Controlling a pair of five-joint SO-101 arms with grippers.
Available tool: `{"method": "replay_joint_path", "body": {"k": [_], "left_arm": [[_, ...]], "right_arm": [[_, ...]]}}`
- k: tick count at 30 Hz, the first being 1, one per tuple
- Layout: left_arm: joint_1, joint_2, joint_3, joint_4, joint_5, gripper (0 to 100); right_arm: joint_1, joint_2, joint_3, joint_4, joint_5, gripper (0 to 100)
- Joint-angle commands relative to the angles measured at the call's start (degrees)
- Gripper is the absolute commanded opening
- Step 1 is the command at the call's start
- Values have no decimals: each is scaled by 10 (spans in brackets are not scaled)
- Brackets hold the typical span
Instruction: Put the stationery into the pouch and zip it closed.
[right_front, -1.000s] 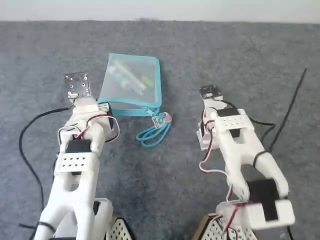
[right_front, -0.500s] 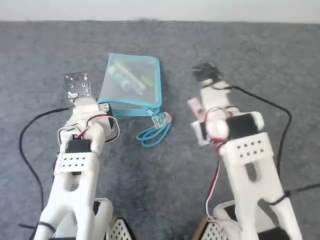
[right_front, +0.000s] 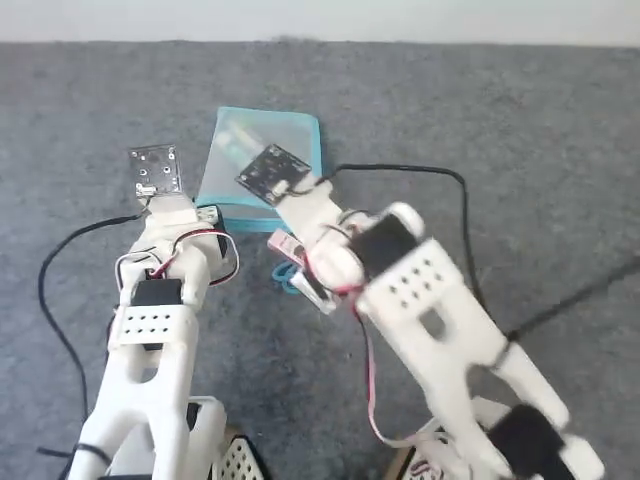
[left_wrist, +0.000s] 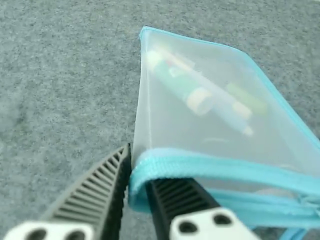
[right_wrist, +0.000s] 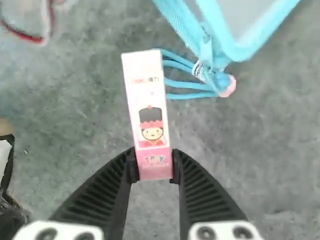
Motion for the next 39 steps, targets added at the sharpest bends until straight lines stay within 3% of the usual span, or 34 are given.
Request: {"method": "replay_joint_path", "body": {"k": [1,12,20,39], "left_arm": [[0,-20,-13,-18,11,14],[61,-22,-7,-2,-17,14],[62,-22,-7,-4,-18,13],[61,-22,-7,-4,-18,13]], "right_arm": [[-6,43,-56,-12,-4,51],[7,157,-69,-77,-40,51],[77,146,-78,-73,-40,51],[69,85,-113,-38,-59,51]]}}
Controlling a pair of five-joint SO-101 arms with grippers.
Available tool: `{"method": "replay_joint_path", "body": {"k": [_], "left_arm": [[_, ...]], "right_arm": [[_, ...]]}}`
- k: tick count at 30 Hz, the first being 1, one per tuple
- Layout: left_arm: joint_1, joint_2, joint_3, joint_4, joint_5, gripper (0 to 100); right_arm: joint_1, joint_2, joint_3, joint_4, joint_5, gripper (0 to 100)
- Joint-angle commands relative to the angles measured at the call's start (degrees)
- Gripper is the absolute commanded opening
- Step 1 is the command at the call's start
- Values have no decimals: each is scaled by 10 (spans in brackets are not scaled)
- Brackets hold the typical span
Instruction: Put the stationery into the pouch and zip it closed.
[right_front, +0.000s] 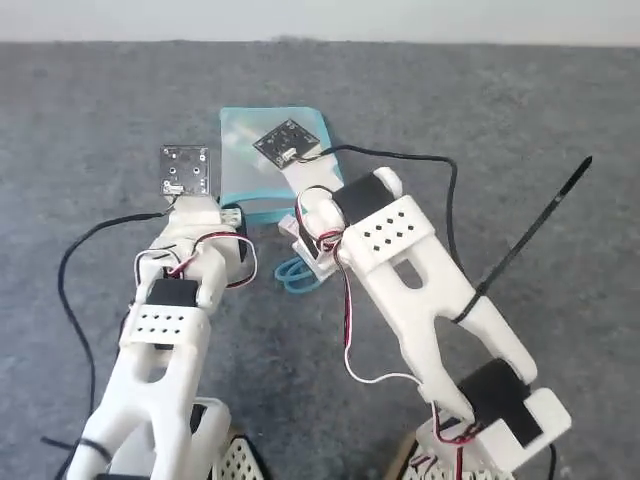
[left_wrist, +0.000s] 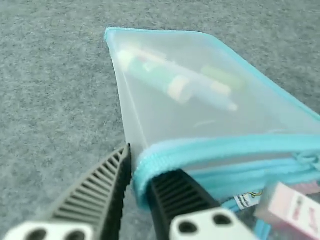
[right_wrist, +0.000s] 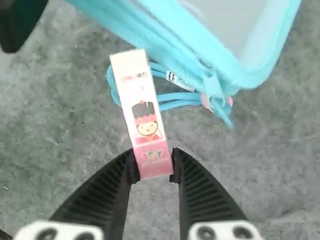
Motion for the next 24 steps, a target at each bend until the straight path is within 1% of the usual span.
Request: {"method": "replay_joint_path", "body": {"k": [1,6,18,21,24], "left_arm": [[2,-22,-7,-4,-5,13],[2,-22,-7,-3,-5,13],[1,-22,-7,-4,-5,13],[0,-22,-7,-4,-5,13],[0,-22,-7,-4,-5,13]], "right_arm": [[9,-39,-70,5,-24,51],[9,-36,-105,5,-25,51],[9,-43,-114,5,-28,50],[10,-43,-122,6,-26,1],[11,-44,-124,9,-28,6]]}}
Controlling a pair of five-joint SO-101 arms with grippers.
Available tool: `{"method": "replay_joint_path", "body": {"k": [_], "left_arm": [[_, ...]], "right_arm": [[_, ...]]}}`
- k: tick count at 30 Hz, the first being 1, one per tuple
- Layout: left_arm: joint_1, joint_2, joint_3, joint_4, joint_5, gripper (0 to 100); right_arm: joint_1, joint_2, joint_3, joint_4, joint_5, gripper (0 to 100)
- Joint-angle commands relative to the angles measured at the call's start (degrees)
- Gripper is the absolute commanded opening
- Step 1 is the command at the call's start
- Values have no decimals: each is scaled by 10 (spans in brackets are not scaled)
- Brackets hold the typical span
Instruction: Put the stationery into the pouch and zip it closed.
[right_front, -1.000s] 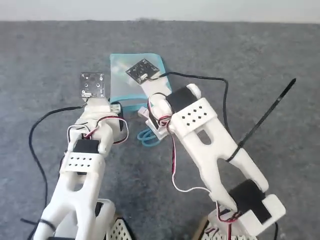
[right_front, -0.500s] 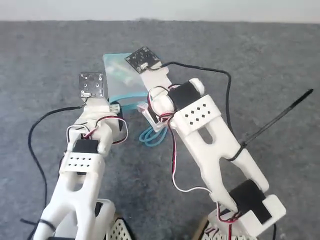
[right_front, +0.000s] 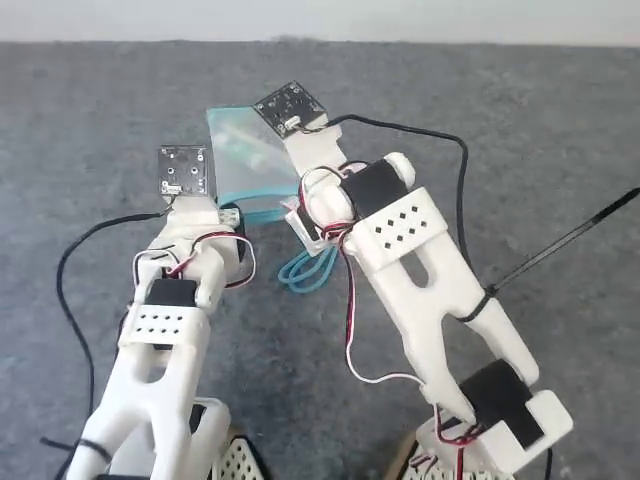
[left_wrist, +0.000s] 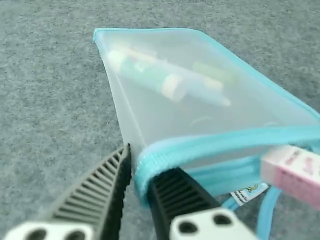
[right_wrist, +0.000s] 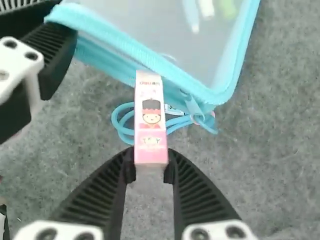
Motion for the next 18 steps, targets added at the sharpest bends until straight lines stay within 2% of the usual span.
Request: {"method": "replay_joint_path", "body": {"k": [1,7,15,18], "left_arm": [[4,-22,-7,-4,-5,13],[5,-22,-7,-4,-5,13],[3,-22,-7,-4,-5,13],[4,-22,-7,-4,-5,13]], "right_arm": [[8,-40,-33,6,-11,7],[-7,-31,-25,-24,-40,7],[-17,27,-20,-132,-65,10],[-22,56,-22,-152,-69,65]]}}
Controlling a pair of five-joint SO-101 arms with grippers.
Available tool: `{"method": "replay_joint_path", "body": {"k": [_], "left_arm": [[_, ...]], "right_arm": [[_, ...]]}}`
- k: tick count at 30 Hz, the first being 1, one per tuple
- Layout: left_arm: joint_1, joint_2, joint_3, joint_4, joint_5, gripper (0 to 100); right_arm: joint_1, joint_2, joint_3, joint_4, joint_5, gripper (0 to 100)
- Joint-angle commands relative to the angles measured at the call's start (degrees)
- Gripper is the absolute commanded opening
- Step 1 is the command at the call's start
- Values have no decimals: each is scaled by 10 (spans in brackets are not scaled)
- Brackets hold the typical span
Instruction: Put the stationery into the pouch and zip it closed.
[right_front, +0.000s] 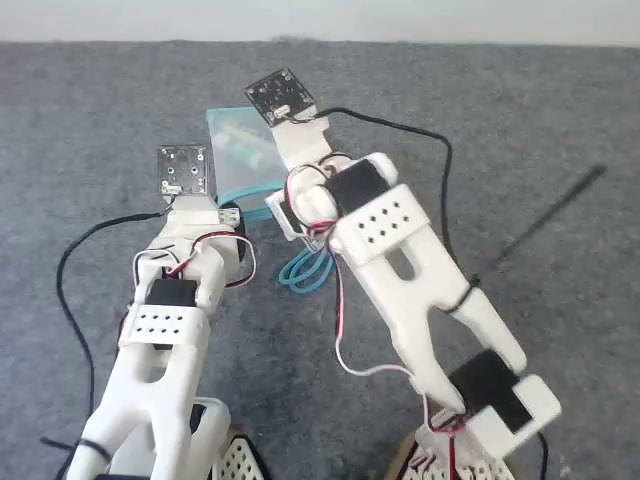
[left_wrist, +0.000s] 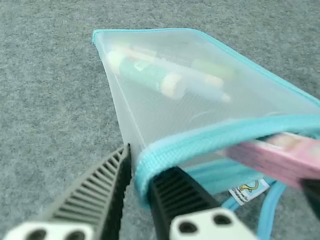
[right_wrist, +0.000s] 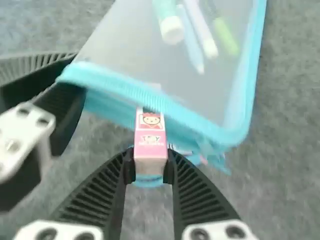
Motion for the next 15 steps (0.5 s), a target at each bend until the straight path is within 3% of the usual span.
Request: {"method": "replay_joint_path", "body": {"k": [1,6,15], "left_arm": [[5,-22,-7,-4,-5,13],[2,-22,-7,-4,-5,13],[2,-22,-8,-4,-5,13]], "right_arm": [[-12,6,-22,-33,-11,107],[-26,17,-22,-45,-11,283],[-13,-60,-21,-7,-11,296]]}}
